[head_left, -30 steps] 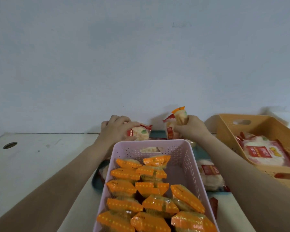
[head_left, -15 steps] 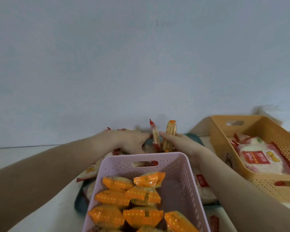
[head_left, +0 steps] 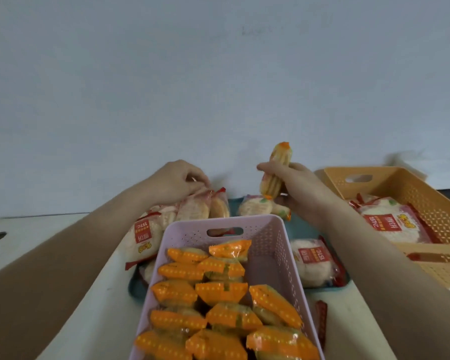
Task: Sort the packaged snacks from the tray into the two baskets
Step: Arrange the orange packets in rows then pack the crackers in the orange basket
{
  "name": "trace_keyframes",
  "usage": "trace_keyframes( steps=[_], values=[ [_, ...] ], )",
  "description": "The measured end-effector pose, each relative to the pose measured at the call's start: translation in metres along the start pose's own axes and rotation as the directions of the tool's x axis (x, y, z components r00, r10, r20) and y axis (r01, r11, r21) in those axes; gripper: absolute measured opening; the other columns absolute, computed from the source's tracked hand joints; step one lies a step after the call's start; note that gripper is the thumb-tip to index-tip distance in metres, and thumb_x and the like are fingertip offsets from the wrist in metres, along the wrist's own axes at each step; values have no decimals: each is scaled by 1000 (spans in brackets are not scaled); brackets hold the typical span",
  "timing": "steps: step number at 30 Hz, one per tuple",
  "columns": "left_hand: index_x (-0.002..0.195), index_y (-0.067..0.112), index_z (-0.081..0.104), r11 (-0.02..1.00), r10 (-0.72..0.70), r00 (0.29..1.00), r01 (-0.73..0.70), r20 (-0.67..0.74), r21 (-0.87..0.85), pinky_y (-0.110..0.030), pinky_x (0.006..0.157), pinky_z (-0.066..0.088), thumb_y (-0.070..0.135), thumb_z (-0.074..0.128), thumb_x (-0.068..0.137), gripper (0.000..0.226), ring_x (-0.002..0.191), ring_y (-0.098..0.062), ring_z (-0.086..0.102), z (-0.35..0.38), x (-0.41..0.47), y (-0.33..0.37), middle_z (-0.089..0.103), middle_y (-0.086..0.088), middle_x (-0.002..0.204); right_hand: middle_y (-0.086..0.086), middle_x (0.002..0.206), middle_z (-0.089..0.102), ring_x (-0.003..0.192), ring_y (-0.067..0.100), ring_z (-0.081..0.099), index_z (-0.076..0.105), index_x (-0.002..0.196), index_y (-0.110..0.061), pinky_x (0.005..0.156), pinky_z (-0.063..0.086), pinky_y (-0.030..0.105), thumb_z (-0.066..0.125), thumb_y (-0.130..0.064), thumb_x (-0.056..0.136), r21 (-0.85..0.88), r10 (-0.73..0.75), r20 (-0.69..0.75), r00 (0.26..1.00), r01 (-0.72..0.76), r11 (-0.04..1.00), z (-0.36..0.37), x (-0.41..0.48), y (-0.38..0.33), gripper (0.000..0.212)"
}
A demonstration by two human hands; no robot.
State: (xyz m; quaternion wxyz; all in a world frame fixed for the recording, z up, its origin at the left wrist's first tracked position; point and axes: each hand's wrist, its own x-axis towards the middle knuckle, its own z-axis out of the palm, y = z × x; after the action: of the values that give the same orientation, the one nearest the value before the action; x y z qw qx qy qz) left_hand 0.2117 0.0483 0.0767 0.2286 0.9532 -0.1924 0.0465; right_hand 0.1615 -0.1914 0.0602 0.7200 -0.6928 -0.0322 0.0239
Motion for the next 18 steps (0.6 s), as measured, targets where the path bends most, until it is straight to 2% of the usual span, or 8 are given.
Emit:
trace_keyframes(
  steps=[2, 4, 6, 9, 11, 13, 15, 18],
  values=[
    [90, 25, 74, 976, -4, 996, -15, -87, -219, -17, 75, 51, 9, 57, 94, 24, 85, -5, 65, -17, -25, 21, 72, 10, 91, 4, 88, 65, 85, 22, 64, 59, 118, -15, 92, 50, 51, 66, -14, 88, 1, -98, 113, 989, 99, 995, 0, -22, -12, 30],
    [90, 23, 75, 942, 78, 994, -97, -71, -322, -19, 75, 52, 10, 59, 92, 21, 83, -6, 69, -28, -51, 47, 75, 8, 86, 8, 92, 64, 83, 21, 65, 49, 127, -23, 85, 54, 48, 69, -2, 84, -63, -200, 228, 953, 219, 974, 0, -42, -22, 51],
    [94, 31, 75, 969, 177, 980, -157, 93, -188, -21, 80, 52, 31, 62, 90, 14, 86, -2, 67, -23, -81, 70, 74, 13, 89, 11, 90, 64, 75, 19, 65, 44, 126, -27, 70, 58, 33, 72, 1, 81, -243, -250, 329, 911, 337, 909, 2, -67, -29, 60],
    [103, 48, 61, 950, 176, 917, -255, 359, 183, -31, 89, 49, 76, 42, 77, 43, 100, -1, 60, 5, -101, 77, 64, 22, 106, 3, 92, 68, 79, 17, 66, 54, 116, -25, 75, 56, 38, 75, -8, 79, -516, -280, 428, 859, 487, 705, 11, -83, -23, 45],
    [116, 45, 53, 922, 173, 909, -285, 378, 262, -33, 94, 47, 79, 36, 78, 53, 108, -6, 56, 23, -109, 71, 59, 19, 120, -8, 87, 66, 80, 10, 63, 60, 102, -24, 75, 52, 34, 73, -20, 81, -608, -301, 457, 837, 541, 581, 17, -94, -13, 25],
    [119, 45, 49, 947, 196, 929, -262, 315, 185, -22, 93, 43, 67, 43, 87, 39, 110, -2, 53, 28, -113, 67, 55, 23, 122, -7, 90, 64, 83, 8, 61, 63, 95, -23, 75, 49, 31, 70, -31, 83, -669, -283, 469, 837, 546, 504, 19, -102, -8, 16],
    [127, 42, 47, 954, 209, 936, -259, 283, 152, -18, 95, 40, 61, 41, 93, 39, 114, 2, 49, 29, -115, 62, 51, 26, 127, -8, 97, 66, 89, 9, 61, 62, 97, -26, 79, 49, 30, 69, -33, 83, -705, -287, 444, 849, 529, 473, 17, -106, -6, 18],
    [140, 35, 43, 953, 172, 937, -236, 305, 189, -37, 105, 40, 73, 24, 87, 68, 124, -8, 47, 32, -114, 49, 48, 16, 140, -11, 104, 65, 93, 10, 61, 45, 119, -38, 84, 49, 34, 69, -36, 83, -760, -201, 410, 890, 455, 465, 15, -109, -7, 44]
  ],
)
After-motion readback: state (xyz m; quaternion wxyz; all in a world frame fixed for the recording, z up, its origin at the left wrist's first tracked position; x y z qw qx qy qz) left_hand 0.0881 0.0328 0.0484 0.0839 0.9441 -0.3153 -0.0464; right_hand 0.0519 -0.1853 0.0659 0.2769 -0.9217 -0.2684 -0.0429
